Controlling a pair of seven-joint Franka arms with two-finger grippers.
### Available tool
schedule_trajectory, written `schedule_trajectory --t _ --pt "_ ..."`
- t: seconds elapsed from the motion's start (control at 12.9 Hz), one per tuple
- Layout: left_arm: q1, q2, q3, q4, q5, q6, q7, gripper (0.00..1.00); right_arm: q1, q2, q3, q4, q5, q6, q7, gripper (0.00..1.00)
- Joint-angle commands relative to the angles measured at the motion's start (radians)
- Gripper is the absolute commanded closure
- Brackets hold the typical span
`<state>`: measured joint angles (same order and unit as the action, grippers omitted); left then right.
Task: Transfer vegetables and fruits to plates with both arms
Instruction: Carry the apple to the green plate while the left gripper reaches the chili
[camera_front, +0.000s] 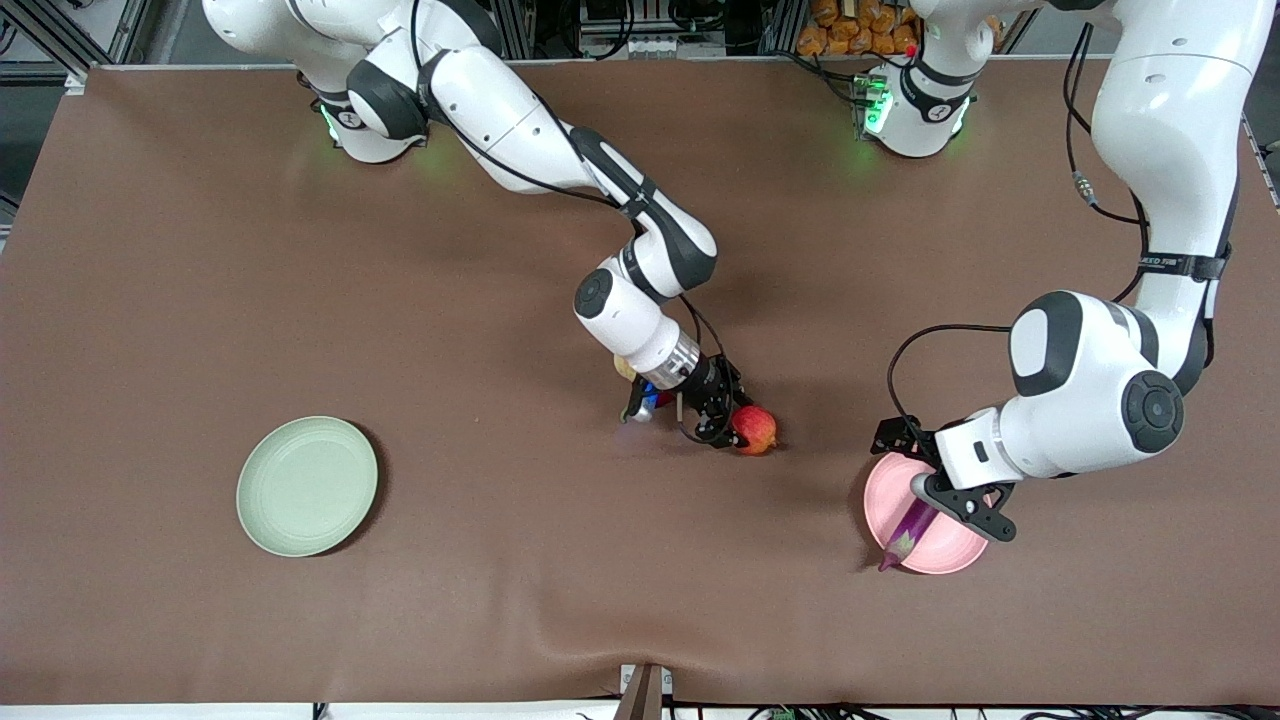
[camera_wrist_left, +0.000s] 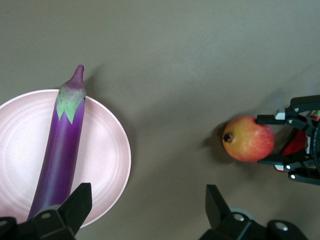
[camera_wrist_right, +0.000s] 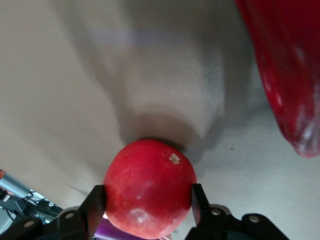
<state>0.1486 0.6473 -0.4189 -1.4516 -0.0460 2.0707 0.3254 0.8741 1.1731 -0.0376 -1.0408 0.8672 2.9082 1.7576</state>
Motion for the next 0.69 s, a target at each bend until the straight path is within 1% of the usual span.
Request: schedule_trajectory --t 0.0,0.08,0.15,0.31,0.46,0.62 --pt "0.002 -0.031 -0.014 -0.033 -0.018 -0.011 -0.044 0.0 -0.029 -0.024 -0.008 0.038 0.019 -0.018 -0.007 0.62" --pt "-0.001 -0.037 -0.03 -0.035 -0.018 -0.011 -0.093 0.0 -0.056 -0.065 -0.008 0.036 0.018 -0.058 -0.006 0.62" --pt "-0.004 -0.037 -0.056 -0.038 -0.012 -0.004 -0.138 0.0 -0.097 -0.113 -0.008 0.036 0.016 -0.149 -0.004 0.62" --pt "-0.015 -0.041 -0.073 -0.071 -0.003 0.025 -0.147 0.0 -0.189 -0.203 -0.011 0.036 0.01 -0.353 -0.003 0.62" --pt "-0.029 -0.096 -0.08 -0.191 0.0 0.13 -0.15 0.0 -0.301 -0.28 -0.011 0.036 -0.01 -0.559 -0.007 0.61" --pt "-0.076 -0.139 -0.078 -0.304 0.0 0.236 -0.167 0.0 -0.401 -0.294 -0.01 0.042 -0.054 -0.754 -0.044 0.62"
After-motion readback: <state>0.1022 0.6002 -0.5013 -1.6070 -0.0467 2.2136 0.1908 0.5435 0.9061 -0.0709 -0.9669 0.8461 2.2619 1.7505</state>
